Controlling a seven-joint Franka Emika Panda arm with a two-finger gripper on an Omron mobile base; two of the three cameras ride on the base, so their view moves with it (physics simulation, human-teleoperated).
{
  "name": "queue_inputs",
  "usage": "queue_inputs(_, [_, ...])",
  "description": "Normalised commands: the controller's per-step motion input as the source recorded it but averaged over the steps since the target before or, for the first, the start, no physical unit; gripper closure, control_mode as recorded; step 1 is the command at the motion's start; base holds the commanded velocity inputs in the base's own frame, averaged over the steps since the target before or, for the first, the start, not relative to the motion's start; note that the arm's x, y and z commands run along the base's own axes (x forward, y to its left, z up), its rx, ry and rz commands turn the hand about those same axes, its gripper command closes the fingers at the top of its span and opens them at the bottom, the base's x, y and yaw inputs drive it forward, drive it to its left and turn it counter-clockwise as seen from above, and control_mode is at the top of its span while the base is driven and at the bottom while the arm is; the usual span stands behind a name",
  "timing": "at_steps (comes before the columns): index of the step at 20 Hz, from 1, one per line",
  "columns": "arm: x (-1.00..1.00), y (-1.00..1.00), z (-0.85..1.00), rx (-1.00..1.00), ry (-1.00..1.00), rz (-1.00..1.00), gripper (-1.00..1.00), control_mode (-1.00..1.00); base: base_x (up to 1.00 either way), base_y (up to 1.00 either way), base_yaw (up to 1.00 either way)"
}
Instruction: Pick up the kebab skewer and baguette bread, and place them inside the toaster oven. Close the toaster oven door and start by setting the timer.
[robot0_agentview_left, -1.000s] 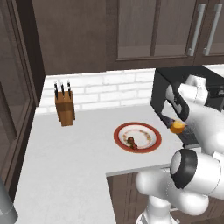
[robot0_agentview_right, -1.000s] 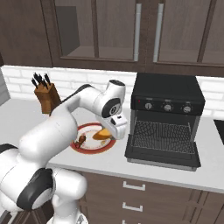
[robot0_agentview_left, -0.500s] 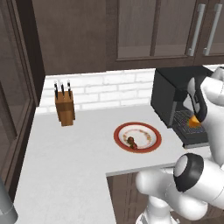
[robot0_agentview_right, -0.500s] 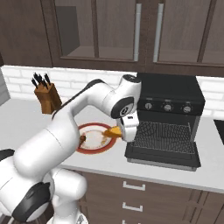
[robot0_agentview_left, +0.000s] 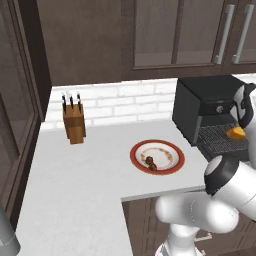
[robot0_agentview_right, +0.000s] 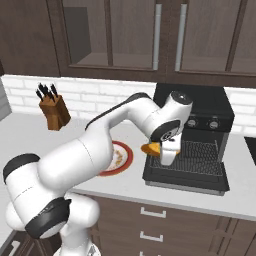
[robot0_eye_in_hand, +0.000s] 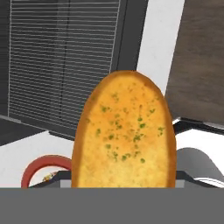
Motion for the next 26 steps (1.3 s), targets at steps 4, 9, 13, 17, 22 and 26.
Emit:
queue_inputs(4, [0.41,-0.2,-0.01,0.08,-0.24,-0.02,1.0,-1.0,0.0,0.0,0.0])
queue_inputs(9, [0.4,-0.15,-0.1,0.0,-0.14,0.0,1.0,-1.0,0.0,0.0,0.0])
queue_inputs(13, [0.46,-0.19,-0.32,0.0,-0.07,0.0,1.0,-1.0,0.0,0.0,0.0])
queue_inputs(17, [0.45,-0.09,-0.5,0.0,-0.06,0.0,1.0,-1.0,0.0,0.0,0.0])
queue_inputs(22, [0.26,-0.46,-0.18,0.0,-0.06,-0.03,1.0,-1.0,0.0,0.0,0.0])
queue_inputs(26, [0.29,-0.43,-0.01,0.0,-0.03,-0.02,1.0,-1.0,0.0,0.0,0.0])
